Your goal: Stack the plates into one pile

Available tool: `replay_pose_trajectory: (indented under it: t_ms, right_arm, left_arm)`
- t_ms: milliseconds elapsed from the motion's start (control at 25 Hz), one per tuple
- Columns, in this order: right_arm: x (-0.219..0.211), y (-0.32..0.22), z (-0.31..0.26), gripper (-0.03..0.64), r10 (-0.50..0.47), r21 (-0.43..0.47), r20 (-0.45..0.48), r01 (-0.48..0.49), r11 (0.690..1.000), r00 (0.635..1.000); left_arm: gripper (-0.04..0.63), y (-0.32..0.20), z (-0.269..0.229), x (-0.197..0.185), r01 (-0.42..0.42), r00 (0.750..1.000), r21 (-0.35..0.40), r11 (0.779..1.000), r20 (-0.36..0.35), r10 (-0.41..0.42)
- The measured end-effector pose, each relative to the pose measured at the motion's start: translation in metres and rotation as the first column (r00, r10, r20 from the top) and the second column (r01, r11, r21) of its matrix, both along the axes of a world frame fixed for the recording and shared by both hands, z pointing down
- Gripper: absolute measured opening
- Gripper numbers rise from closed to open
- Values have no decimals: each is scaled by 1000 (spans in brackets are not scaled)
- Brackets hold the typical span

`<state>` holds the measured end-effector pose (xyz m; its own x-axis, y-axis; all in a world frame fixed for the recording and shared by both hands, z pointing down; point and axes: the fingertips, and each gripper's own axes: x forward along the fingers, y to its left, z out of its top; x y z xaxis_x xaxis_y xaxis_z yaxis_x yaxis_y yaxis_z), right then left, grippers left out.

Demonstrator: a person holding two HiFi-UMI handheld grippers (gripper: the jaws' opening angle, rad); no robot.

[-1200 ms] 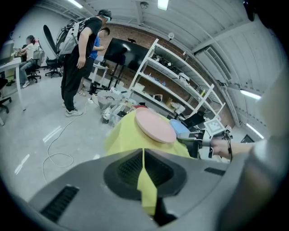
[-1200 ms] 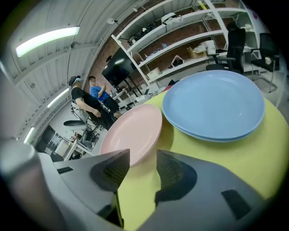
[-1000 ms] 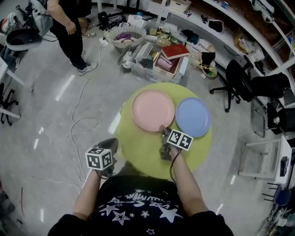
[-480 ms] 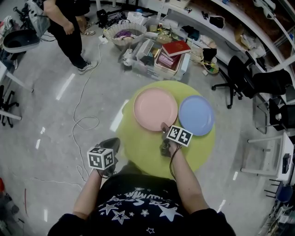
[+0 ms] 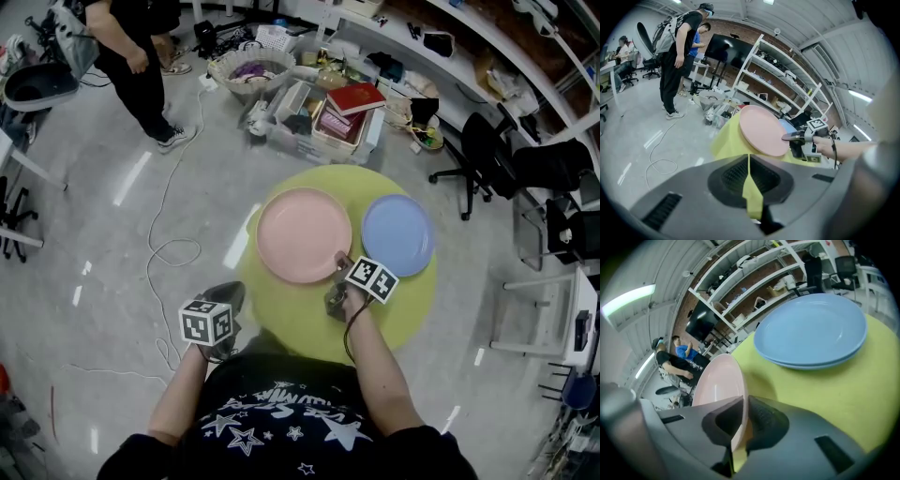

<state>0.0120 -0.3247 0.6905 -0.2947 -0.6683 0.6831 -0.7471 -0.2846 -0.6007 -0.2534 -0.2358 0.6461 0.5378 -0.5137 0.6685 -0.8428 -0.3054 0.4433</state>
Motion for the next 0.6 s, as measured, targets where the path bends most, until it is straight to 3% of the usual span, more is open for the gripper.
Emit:
replay_pose_trajectory:
  t_ms: [120, 600]
  right_arm:
    - [-3, 1, -2, 26, -45, 3, -33, 45, 999, 998]
    - [4, 13, -13, 28, -50, 29, 28, 49, 998, 998]
  left_arm:
    - [23, 0, 0, 4, -7, 1000, -2, 1000, 2, 7]
    - [23, 4, -4, 19, -4, 1000, 6, 1000, 6, 3]
